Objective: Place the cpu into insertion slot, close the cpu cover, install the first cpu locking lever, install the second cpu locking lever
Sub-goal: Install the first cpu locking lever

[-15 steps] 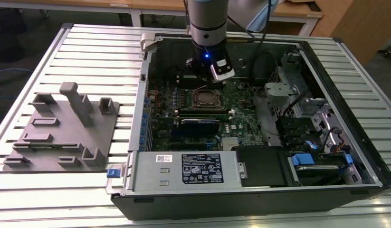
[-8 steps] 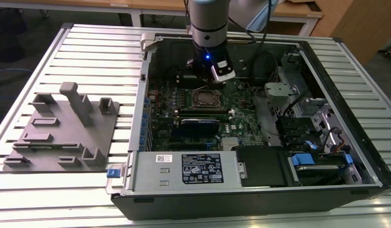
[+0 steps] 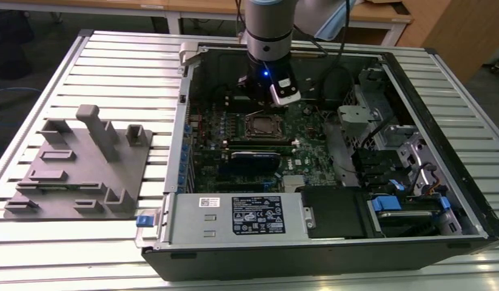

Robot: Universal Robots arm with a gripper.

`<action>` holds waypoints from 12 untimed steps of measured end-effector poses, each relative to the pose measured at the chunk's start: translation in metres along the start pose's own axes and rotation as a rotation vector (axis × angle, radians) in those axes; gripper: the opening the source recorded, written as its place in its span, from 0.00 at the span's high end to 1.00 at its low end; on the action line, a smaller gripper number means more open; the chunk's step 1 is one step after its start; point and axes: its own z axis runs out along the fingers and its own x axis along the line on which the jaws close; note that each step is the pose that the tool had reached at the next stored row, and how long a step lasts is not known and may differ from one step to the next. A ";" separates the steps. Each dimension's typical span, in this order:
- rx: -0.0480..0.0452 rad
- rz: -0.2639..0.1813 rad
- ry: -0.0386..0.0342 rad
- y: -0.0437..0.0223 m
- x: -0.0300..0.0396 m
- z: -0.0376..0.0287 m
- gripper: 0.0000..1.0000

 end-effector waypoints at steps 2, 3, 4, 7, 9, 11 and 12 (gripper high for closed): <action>0.0001 0.000 0.0000 0.0000 0.0000 0.0000 0.89; 0.0000 0.000 0.0003 0.0000 -0.0001 0.0001 0.89; 0.0001 0.000 0.0004 0.0000 -0.0001 0.0001 0.89; 0.0000 0.000 0.0004 0.0004 -0.0001 0.0002 0.89; 0.0000 0.001 0.0003 0.0009 0.0001 0.0003 0.89; 0.0001 0.002 0.0001 0.0017 0.0004 0.0009 0.89; 0.0001 0.003 0.0000 0.0021 0.0005 0.0013 0.89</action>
